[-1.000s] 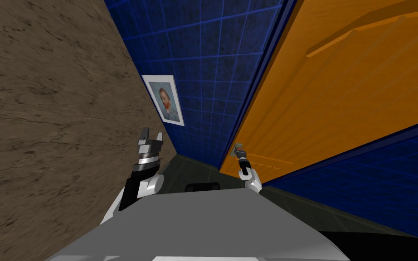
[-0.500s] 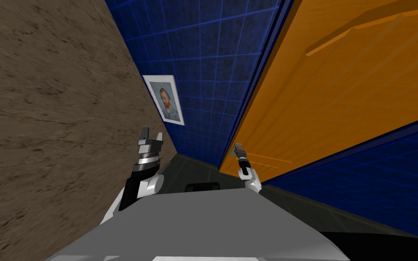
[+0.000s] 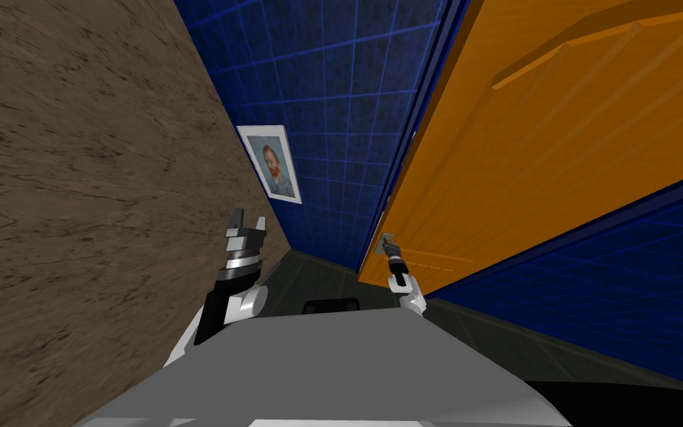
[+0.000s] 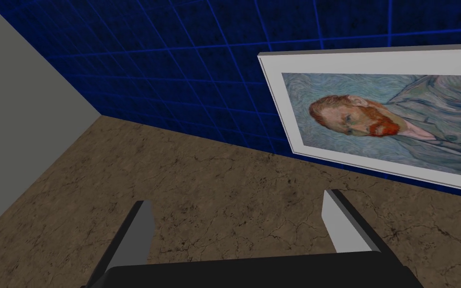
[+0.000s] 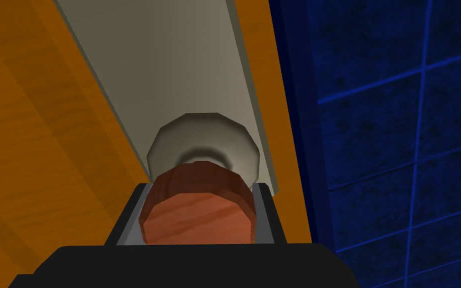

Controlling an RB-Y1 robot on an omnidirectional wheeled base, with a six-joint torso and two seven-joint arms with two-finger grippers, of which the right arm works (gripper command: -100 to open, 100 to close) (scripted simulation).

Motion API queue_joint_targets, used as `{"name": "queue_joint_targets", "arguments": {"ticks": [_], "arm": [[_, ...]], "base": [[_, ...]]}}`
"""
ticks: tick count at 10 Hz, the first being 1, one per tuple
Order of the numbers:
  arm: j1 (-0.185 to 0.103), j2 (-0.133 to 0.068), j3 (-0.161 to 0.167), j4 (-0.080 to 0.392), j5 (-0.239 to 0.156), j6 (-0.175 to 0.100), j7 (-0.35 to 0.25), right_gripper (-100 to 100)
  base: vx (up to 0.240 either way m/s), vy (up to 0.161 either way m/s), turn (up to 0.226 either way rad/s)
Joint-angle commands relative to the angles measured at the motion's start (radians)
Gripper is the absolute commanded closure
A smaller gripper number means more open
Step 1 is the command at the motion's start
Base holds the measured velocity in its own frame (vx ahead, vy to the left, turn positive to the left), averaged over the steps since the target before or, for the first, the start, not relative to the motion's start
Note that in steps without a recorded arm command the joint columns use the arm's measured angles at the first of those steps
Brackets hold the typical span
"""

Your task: Pull the door open

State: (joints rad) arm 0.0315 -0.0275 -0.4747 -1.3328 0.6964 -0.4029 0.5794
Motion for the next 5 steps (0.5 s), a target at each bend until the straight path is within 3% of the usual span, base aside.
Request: {"name": "queue_joint_targets", "arguments": {"ticks": [1, 2, 3, 5], "arm": [[-0.007, -0.001, 0.011, -0.003, -0.028, -0.009, -0.018, 100], [-0.003, -0.007, 0.031, -0.007, -0.068, -0.011, -0.053, 100], [-0.003, -0.007, 0.031, -0.007, -0.074, -0.011, -0.053, 100], [0.005, -0.018, 0.074, -0.016, -0.145, -0.014, -0.113, 100]], "base": [[-0.039, -0.008, 0.005], [-0.047, -0.01, 0.009], [-0.04, -0.011, 0.005], [-0.065, -0.021, 0.011]]}}
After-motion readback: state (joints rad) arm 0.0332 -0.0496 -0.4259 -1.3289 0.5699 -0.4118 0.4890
